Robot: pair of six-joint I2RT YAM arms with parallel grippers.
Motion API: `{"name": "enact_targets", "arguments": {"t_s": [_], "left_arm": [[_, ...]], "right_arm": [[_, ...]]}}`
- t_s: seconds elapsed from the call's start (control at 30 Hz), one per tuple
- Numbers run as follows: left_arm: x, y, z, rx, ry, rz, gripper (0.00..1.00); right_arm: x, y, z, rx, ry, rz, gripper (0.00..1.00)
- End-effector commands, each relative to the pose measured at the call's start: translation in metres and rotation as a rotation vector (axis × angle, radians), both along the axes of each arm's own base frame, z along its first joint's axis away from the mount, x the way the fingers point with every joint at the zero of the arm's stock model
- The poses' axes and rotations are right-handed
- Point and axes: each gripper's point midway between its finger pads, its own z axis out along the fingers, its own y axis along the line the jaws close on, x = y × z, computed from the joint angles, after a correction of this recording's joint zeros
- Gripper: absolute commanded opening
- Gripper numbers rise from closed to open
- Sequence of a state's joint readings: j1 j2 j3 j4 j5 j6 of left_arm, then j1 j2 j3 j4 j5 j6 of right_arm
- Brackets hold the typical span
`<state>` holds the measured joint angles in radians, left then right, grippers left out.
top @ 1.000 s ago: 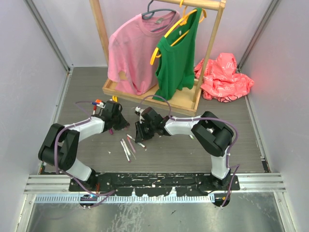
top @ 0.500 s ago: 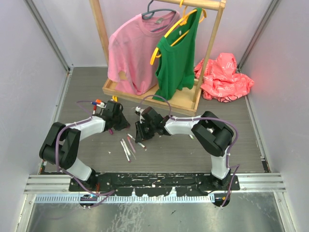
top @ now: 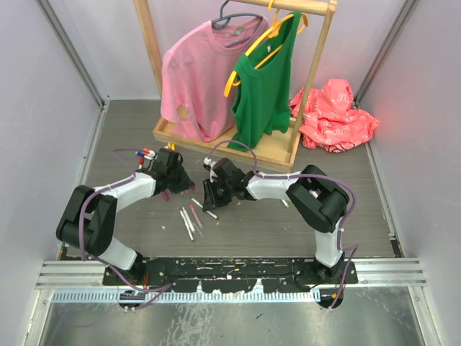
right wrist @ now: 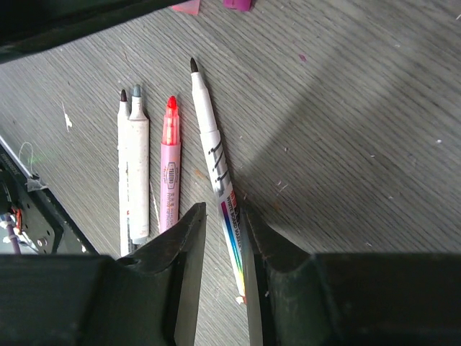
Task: Open the pen caps
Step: Place the pen cap at the center of the board, then pick up the pen from the center of the board.
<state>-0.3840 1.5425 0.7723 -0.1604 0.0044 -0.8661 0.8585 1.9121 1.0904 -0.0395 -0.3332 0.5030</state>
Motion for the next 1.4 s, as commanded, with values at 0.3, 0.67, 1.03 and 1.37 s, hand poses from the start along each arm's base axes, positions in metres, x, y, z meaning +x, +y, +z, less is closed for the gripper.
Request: {"name": "enact_targets", "arguments": {"t_s": [0.3,0.67,1.03,1.37], "left_arm": [[0.011,0.045,0.07,0.219,-0.28,-0.012,0.37],[0.009,0.137,0.076,0.428,-0.249,0.102,0.62],[0.033,0.201,0.038,0.364,-0.053,0.238,0.69],[0.056,0.206,0.009,0.37,0.104,0.193,0.5]], "right_arm": [[0.021,0.005,0.046,0.074,-0.114,0.048,0.35],[0.036,-0.006,0.072,0.132,-0.177,0.126,0.37],[-0.005,-0.007,0.117,0.369,-0.161,0.495,0.4],[-0.008,-0.009,0.124,0.396,-0.163,0.52,0.39]]}}
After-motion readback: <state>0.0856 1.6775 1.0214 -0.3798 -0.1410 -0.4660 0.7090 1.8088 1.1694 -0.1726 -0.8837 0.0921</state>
